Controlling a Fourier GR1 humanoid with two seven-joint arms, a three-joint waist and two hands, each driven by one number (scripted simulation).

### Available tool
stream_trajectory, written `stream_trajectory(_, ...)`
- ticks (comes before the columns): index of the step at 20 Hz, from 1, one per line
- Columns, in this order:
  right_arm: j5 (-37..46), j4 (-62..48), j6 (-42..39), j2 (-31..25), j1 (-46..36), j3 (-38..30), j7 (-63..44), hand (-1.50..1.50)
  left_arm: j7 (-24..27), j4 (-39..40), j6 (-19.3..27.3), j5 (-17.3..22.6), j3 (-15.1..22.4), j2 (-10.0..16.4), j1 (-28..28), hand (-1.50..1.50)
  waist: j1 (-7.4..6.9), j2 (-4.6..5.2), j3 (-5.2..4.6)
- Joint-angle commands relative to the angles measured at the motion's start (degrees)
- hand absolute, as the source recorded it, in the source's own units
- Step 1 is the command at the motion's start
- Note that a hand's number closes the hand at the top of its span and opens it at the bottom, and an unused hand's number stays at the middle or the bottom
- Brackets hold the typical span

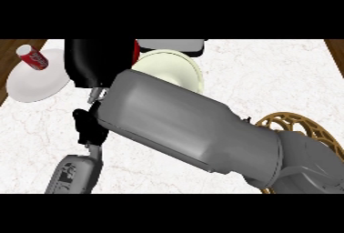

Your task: Pick the tomato from the placemat and place it in the bowl

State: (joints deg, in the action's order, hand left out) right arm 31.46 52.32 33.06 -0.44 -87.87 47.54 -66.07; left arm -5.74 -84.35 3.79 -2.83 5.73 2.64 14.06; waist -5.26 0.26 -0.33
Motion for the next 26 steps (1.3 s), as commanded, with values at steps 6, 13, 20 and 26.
stream_trajectory(6, -2.6, -13.29, -0.86, 0.42, 0.5, 4.23, -3.44, 1.5, 1.22, -1.81, 1.56, -1.09, 0.86, -1.15, -3.01, 0.0, 1.32, 0.25, 0.15)
stream_trajectory(13, -3.43, -20.12, 3.89, 0.42, 6.2, 5.37, 2.64, 1.5, 0.7, -0.08, -0.74, 0.97, -1.14, 0.31, -1.47, 0.0, 2.03, 0.65, 0.19)
stream_trajectory(20, -9.94, -22.23, 4.26, 0.43, 13.44, 1.46, 12.15, 1.5, 2.12, -1.9, -2.8, 2.43, -3.1, 2.85, -3.78, 0.0, 1.78, 0.79, 0.26)
stream_trajectory(26, -18.44, -18.91, 6.67, 0.44, 20.04, -3.36, 21.71, -1.5, 1.01, -2.48, -1.15, 0.83, -1.67, 1.25, -2.83, 0.0, 1.47, 0.93, 0.33)
